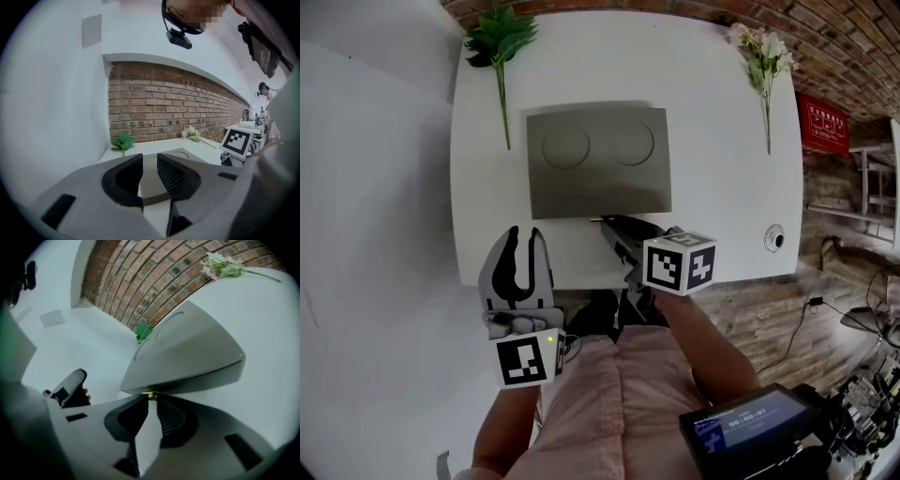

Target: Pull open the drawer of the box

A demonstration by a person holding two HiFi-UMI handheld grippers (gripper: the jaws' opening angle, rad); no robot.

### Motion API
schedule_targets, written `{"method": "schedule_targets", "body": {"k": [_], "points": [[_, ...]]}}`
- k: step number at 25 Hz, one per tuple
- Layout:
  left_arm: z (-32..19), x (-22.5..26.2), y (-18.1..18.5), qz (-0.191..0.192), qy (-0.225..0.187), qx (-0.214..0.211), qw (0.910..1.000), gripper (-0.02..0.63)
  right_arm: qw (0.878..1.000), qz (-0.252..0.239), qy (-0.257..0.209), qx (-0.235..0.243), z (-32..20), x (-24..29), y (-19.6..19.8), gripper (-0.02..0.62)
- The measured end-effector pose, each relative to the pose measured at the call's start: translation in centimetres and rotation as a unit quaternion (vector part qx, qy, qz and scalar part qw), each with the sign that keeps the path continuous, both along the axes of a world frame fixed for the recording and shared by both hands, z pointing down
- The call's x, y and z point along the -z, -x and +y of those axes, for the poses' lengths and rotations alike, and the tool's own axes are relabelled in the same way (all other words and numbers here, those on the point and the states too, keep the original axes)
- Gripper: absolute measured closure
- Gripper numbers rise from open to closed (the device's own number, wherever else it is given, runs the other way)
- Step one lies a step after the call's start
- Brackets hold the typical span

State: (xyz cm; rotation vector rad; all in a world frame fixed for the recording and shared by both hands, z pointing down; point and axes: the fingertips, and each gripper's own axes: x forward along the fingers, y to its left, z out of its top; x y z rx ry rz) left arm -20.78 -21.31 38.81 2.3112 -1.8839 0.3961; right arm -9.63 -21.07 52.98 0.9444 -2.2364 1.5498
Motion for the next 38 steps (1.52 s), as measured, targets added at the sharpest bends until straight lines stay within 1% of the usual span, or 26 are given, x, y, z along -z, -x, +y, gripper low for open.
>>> {"method": "schedule_targets", "body": {"k": [14,38], "points": [[0.6,0.4,-0.2,-0.001,-0.003,-0.002,1.0,0.512,1.0,0.004,0.003,0.0,1.1,-0.5,-0.2,0.537],[2.6,1.5,-0.1,-0.009,-0.02,-0.021,0.9995,0.512,1.0,0.007,-0.006,-0.011,3.5,-0.2,-0.4,0.537]]}}
